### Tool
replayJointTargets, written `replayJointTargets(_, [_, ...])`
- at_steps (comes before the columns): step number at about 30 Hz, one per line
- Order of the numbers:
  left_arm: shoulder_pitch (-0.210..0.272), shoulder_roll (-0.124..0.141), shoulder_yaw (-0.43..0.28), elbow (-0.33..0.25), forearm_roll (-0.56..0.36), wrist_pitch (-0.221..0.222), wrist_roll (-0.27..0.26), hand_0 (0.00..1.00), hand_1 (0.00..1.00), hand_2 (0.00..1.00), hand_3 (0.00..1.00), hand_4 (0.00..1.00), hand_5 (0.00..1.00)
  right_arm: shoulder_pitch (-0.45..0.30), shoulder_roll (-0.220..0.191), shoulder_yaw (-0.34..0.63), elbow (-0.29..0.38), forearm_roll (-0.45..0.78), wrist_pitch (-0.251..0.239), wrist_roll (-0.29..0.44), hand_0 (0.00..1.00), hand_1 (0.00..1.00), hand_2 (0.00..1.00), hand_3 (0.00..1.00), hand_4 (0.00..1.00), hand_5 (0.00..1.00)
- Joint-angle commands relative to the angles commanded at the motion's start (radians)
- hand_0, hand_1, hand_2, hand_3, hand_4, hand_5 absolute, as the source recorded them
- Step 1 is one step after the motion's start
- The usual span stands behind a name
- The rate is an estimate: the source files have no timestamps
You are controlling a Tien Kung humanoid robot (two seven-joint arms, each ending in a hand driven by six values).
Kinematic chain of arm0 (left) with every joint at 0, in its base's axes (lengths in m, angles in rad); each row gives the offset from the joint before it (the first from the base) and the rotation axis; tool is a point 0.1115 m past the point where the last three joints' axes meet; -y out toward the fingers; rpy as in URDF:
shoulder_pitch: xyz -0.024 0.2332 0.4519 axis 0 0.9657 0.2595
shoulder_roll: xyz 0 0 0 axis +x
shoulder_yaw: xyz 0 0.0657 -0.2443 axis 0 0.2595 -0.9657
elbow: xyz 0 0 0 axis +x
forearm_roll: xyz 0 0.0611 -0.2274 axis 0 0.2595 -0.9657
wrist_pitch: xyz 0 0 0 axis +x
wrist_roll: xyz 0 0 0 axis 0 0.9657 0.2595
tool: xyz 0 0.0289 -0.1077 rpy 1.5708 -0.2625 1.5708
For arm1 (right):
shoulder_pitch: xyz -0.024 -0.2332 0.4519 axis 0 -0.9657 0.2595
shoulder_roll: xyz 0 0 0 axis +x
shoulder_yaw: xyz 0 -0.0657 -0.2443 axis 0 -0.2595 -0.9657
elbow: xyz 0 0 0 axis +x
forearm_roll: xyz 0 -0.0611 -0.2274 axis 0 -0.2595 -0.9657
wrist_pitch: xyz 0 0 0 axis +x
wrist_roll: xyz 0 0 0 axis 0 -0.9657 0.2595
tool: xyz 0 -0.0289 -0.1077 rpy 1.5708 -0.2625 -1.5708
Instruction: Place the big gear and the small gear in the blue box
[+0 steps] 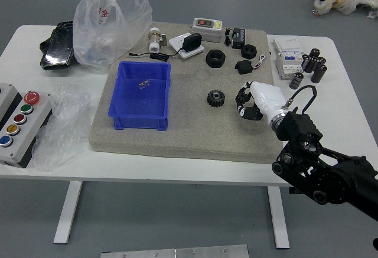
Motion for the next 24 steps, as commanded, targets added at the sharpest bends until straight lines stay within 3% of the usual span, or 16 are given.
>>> replayJointTargets(5, [0.0,0.004,-0.009,-0.001,0.013,-0.001,0.006,0.698,0.657,0.644,0.814,0.681,0.293,0.105,0.042,-0.066,-0.008,0.002,0.009,0.0,0.378,0.381,0.304,0.451,0.463,0.116])
replayJointTargets(14, [-0.007,0.009,-0.031,-0.004,0.046,-0.004,0.02,0.698,0.657,0.644,0.814,0.682,0.294,0.296,0.202,-0.247,-0.075,0.065,0.018,0.041,0.409,0.404,0.313,0.456,0.469,0.103])
replayJointTargets(15, [-0.008,0.009,-0.033,-0.004,0.049,-0.005,0.022,0.698,0.657,0.644,0.813,0.681,0.294,0.311,0.217,-0.266,-0.081,0.066,0.026,0.041,0.453,0.469,0.431,0.482,0.511,0.054])
replayJointTargets(21, [-0.003,0.014,-0.049,-0.005,0.068,-0.006,0.032,0.698,0.657,0.644,0.813,0.681,0.294,0.339,0.278,-0.282,-0.073,0.04,0.036,0.046,0.453,0.469,0.431,0.482,0.511,0.054])
replayJointTargets(22, [-0.003,0.014,-0.052,-0.005,0.073,-0.007,0.034,0.698,0.657,0.644,0.813,0.681,0.294,0.341,0.285,-0.285,-0.076,0.04,0.031,0.054,0.476,0.519,0.57,0.543,0.534,0.05])
replayJointTargets(24, [-0.003,0.015,-0.055,-0.004,0.079,-0.008,0.036,0.698,0.657,0.644,0.813,0.681,0.294,0.342,0.295,-0.297,-0.087,0.046,0.012,0.076,0.476,0.519,0.57,0.543,0.534,0.05])
